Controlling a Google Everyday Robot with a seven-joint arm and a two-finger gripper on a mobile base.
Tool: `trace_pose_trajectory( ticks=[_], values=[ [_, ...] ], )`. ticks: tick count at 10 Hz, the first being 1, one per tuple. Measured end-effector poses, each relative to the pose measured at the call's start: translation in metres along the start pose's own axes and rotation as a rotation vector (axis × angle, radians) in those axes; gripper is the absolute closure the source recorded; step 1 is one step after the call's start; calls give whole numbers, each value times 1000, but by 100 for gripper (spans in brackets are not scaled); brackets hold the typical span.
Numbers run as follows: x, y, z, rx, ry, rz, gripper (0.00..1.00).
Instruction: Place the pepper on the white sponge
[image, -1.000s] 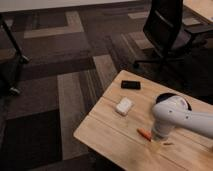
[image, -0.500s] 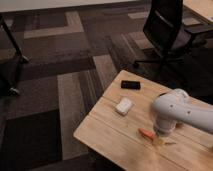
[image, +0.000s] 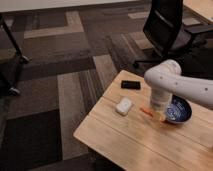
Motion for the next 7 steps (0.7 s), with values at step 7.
trace_pose_trajectory(
  ticks=[7],
  values=[
    [-125, 10, -5, 53, -151, -494, 100]
  ],
)
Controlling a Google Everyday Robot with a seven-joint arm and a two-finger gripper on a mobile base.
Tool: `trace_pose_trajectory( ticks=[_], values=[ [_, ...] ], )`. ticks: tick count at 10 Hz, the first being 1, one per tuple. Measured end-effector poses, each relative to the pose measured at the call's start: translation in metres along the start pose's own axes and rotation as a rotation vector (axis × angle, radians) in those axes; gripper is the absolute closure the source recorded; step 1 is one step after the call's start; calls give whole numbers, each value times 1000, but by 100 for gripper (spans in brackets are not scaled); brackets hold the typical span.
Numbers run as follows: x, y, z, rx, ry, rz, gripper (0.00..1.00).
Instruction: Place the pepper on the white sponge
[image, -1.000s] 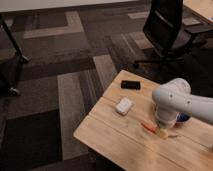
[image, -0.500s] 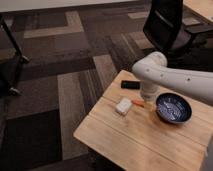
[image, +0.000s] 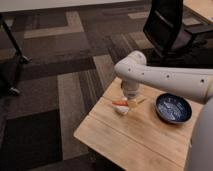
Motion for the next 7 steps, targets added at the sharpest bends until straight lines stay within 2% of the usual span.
trace_pose_trajectory(
  ticks=[2, 3, 5, 7],
  values=[
    [-3, -8, 17, -6, -50, -111, 100],
    [-4, -11, 27, -15, -69, -206, 100],
    [3, -19, 30, -5, -62, -267, 100],
    [7, -25, 33, 8, -47, -376, 100]
  ],
)
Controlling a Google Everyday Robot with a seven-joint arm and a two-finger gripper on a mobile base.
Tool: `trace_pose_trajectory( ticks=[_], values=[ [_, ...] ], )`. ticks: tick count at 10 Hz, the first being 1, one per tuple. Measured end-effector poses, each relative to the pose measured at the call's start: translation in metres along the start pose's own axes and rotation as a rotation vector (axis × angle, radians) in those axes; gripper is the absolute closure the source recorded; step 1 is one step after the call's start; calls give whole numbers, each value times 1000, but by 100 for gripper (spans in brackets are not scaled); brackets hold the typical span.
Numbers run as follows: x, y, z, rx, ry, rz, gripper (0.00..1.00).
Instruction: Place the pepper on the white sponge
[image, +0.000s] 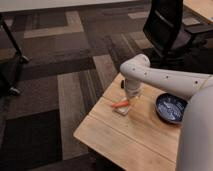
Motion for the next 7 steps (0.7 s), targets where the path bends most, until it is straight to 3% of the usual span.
trace_pose_trajectory(
  ticks=[3, 5, 6, 7],
  values=[
    [-1, -10, 6, 22, 7, -125, 100],
    [-2, -15, 8, 26, 10, -159, 100],
    [-1, -15, 9, 25, 10, -159, 97],
    [-2, -15, 8, 26, 10, -159, 85]
  ],
)
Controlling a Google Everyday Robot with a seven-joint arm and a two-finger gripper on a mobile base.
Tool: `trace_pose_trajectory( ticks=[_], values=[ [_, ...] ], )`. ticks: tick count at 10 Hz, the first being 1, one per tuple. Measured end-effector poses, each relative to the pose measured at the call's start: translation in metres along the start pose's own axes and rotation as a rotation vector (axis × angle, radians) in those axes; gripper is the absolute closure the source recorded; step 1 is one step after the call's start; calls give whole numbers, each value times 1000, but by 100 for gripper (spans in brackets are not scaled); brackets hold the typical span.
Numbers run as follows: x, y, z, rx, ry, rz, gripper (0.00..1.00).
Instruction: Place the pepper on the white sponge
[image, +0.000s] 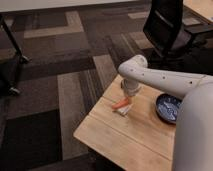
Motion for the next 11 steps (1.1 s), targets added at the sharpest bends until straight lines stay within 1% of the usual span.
trace_pose_trajectory(
  ticks=[1, 2, 3, 4, 5, 6, 11],
  values=[
    [0, 0, 0, 0, 0, 0, 66],
    [0, 0, 0, 0, 0, 0, 61],
    [0, 0, 0, 0, 0, 0, 48],
    [0, 0, 0, 0, 0, 1, 26],
    [1, 1, 0, -1, 0, 1, 22],
    [1, 1, 0, -1, 0, 1, 20],
    [1, 1, 1, -1, 1, 2, 20]
  ],
)
